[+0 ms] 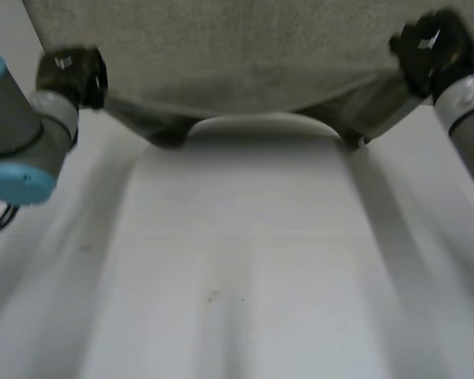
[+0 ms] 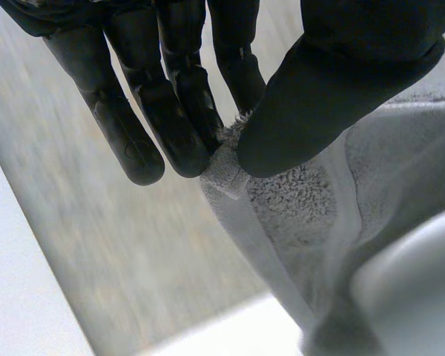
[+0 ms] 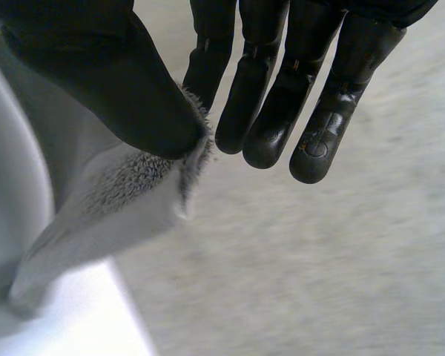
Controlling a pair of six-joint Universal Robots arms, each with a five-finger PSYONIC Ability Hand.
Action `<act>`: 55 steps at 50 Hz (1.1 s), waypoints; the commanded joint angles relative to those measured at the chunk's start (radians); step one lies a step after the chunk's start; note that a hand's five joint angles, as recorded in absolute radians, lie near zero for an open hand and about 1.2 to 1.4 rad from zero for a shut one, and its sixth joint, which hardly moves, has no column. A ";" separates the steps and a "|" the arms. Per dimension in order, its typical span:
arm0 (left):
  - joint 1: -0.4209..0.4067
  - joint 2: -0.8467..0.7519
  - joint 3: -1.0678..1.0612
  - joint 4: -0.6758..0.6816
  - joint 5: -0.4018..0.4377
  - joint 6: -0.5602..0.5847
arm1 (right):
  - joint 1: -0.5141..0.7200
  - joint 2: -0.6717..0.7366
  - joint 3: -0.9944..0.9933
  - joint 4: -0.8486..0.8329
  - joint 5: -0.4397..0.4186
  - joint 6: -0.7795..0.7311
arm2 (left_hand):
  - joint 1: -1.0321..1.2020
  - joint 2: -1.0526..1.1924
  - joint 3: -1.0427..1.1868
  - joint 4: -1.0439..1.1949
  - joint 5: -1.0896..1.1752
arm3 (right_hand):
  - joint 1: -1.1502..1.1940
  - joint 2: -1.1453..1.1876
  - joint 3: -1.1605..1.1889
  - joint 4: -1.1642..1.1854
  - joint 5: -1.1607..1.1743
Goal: Fold the towel.
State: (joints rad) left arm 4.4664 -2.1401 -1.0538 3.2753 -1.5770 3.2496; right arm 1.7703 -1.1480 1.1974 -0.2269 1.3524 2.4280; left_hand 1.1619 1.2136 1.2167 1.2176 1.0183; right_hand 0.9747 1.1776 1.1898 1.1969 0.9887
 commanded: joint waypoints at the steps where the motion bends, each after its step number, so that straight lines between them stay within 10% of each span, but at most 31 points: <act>1: 0.013 0.015 -0.298 0.081 0.023 0.007 | -0.015 0.042 0.189 0.017 -0.064 -0.015 | 0.234 0.183 0.180 0.179 0.203 | 0.422 0.219 0.206 0.199 0.233; 10: 0.042 0.233 -0.603 0.052 0.055 0.025 | -0.084 -0.102 0.372 0.243 -0.068 -0.088 | 0.234 0.183 0.180 0.179 0.203 | 0.422 0.219 0.206 0.199 0.233; 21: 0.148 0.632 -0.836 -0.499 0.064 0.256 | -0.251 -0.423 0.493 0.891 -0.108 -0.407 | 0.234 0.183 0.180 0.179 0.203 | 0.422 0.219 0.206 0.199 0.233; 55: 0.074 -0.055 -0.126 -0.332 0.072 0.239 | -0.061 0.089 0.102 0.380 0.054 -0.150 | 0.234 0.183 0.180 0.179 0.203 | 0.422 0.219 0.206 0.199 0.233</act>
State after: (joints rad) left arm 4.5551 -2.0870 -1.3448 2.9455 -1.4844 3.5107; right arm 1.6626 -1.1173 1.3665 0.2645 1.3672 2.2590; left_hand 1.1619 1.2137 1.2175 1.2177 1.0208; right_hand 0.9747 1.1776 1.1898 1.1969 0.9890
